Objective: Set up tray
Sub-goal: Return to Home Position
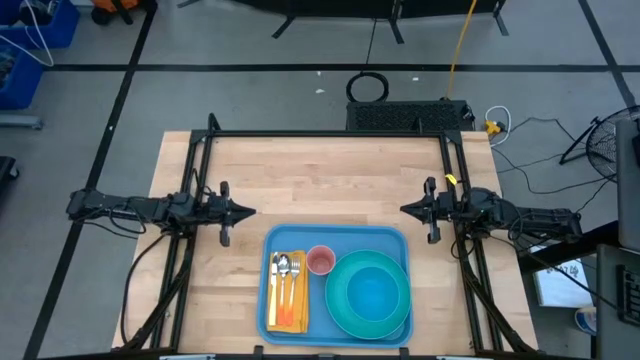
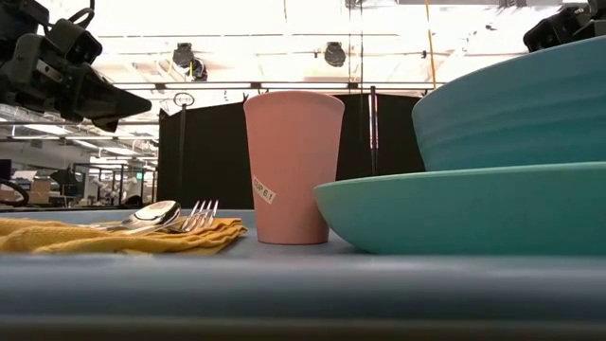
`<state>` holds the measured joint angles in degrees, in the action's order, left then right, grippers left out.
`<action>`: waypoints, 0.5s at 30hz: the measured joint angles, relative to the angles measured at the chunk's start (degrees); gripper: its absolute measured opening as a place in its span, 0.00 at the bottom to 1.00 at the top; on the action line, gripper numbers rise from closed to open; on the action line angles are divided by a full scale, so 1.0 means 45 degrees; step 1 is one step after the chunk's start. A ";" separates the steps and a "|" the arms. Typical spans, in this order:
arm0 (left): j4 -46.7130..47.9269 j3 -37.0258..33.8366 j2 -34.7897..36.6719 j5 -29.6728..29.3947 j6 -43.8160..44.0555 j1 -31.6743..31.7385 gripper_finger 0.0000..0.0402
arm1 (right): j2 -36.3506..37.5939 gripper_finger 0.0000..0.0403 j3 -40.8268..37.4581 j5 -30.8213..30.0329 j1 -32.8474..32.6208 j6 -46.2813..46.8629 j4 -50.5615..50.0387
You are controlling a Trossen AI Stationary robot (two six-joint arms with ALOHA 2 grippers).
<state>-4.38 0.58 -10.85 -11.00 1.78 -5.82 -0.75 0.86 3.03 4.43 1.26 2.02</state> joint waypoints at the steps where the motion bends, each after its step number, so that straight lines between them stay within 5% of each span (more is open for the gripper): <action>1: 0.0000 0.0000 0.0000 0.0003 0.0005 0.0000 0.06 | 0.0000 0.00 0.0000 0.0000 0.0000 -0.0004 0.0000; 15: -0.0025 0.0000 0.0000 0.0041 0.0005 0.0000 0.13 | 0.0000 0.00 0.0000 0.0001 0.0000 -0.0001 -0.0005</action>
<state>-4.50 0.58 -10.85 -10.82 1.80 -5.82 -0.75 0.86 3.03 4.43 1.25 2.00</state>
